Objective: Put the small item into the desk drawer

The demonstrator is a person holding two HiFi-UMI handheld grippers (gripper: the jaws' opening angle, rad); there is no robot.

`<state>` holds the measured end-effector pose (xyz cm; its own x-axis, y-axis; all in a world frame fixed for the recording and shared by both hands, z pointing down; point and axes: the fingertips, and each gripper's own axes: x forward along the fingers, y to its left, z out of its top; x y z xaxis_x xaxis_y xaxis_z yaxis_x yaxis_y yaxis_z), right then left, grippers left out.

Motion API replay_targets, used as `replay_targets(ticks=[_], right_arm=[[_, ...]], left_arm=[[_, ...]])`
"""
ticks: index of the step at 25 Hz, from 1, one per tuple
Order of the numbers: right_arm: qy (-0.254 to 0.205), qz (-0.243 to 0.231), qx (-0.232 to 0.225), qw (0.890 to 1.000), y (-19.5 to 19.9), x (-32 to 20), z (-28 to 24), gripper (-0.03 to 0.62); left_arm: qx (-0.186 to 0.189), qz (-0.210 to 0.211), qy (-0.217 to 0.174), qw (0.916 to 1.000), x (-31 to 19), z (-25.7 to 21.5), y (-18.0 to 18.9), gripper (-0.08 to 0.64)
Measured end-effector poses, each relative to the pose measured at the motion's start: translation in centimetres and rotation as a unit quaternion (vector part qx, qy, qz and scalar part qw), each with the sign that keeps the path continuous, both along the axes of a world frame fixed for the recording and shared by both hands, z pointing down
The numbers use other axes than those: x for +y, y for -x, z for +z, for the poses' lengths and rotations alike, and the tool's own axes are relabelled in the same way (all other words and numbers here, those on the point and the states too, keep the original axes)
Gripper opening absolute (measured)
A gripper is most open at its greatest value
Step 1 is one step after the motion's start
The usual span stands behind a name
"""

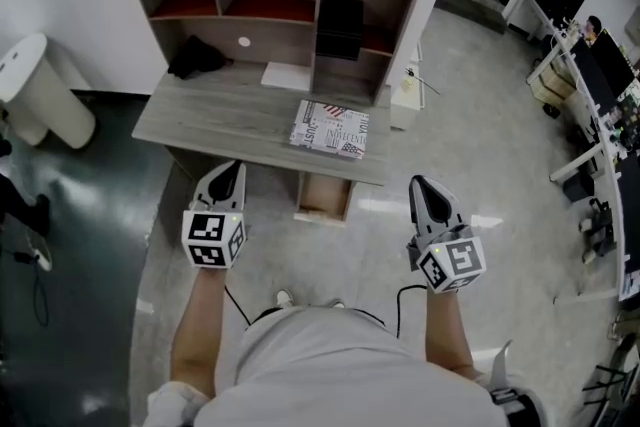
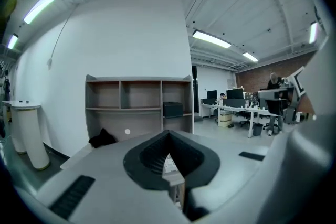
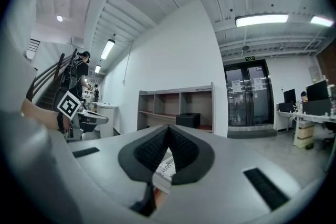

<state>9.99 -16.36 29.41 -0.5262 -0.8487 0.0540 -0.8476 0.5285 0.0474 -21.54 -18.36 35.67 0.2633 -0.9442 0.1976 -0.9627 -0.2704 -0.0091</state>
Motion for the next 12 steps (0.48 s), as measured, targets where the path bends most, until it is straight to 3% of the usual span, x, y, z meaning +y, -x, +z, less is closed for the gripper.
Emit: replay_targets(ticks=[5,12], right_arm=[[-0.01,0.007,-0.009,1.0,-0.4,-0.5,-0.9,0.023],[-0.012,0.025,-0.01,1.0,-2.2,-0.6,-1.6,0.023]], left_arm=[[-0.002,-0.021,-0.055,0.9983,1.5,-4.1,2.0,0.017],[-0.002,-0.062,-0.096,0.9935,4.4,-7.4,5.2,0.017]])
